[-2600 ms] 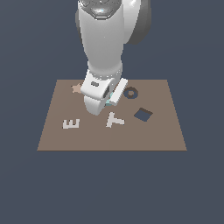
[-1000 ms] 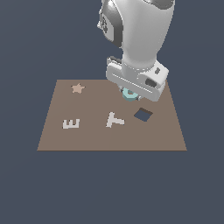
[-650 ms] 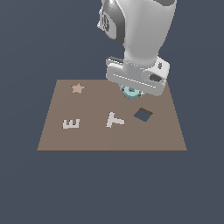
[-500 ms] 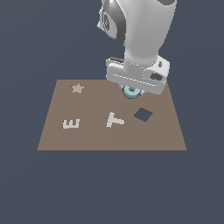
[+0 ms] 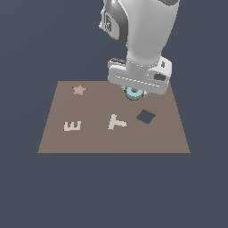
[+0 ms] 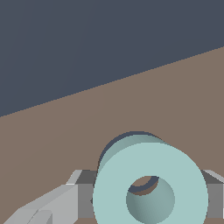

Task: Insert a designated object into the corresponding slot on a board.

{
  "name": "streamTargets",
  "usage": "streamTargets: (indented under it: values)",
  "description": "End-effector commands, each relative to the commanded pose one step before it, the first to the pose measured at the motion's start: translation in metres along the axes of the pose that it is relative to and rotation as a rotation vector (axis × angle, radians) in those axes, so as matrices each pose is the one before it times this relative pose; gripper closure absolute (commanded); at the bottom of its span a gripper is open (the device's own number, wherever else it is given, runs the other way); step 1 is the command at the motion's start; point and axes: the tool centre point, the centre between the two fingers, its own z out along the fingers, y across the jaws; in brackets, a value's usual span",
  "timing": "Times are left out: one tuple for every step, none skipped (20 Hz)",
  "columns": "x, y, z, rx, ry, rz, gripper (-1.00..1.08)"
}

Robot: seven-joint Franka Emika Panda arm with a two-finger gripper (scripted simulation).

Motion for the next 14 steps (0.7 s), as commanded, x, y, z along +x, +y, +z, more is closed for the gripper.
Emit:
streamTargets:
  values:
    - [0.00027, -0.00034, 0.00462, -0.00003, -0.00017, -0.00230, 1.08]
    - [0.00012, -0.00009, 0.00202, -0.00001, -0.00024, -0.00117, 1.08]
    - [0.00007, -0.00007, 0.00122, 0.00000, -0.00013, -0.00068, 1.08]
    - [-0.00003, -0.00014, 0.00043, 0.00000, 0.00000, 0.00000, 1.08]
    - [0.00000, 0.00000, 0.00000, 0.00000, 0.00000, 0.00000, -0.92]
    - [0.00000, 0.00000, 0.00000, 0.00000, 0.00000, 0.00000, -0.92]
    - [0.00000, 0.00000, 0.00000, 0.00000, 0.00000, 0.00000, -0.92]
    - [0.00000, 0.00000, 0.00000, 0.00000, 0.00000, 0.00000, -0.92]
    - [0.00000, 0.00000, 0.00000, 0.00000, 0.00000, 0.00000, -0.92]
    - [0.00000, 0.00000, 0.00000, 0.00000, 0.00000, 0.00000, -0.92]
    - [0.00000, 0.00000, 0.00000, 0.00000, 0.00000, 0.00000, -0.92]
    - [0.00000, 0.00000, 0.00000, 0.00000, 0.00000, 0.00000, -0.92]
    - [0.00000, 0.00000, 0.00000, 0.00000, 0.00000, 0.00000, -0.92]
    - [0.00000, 0.00000, 0.00000, 0.00000, 0.00000, 0.00000, -0.92]
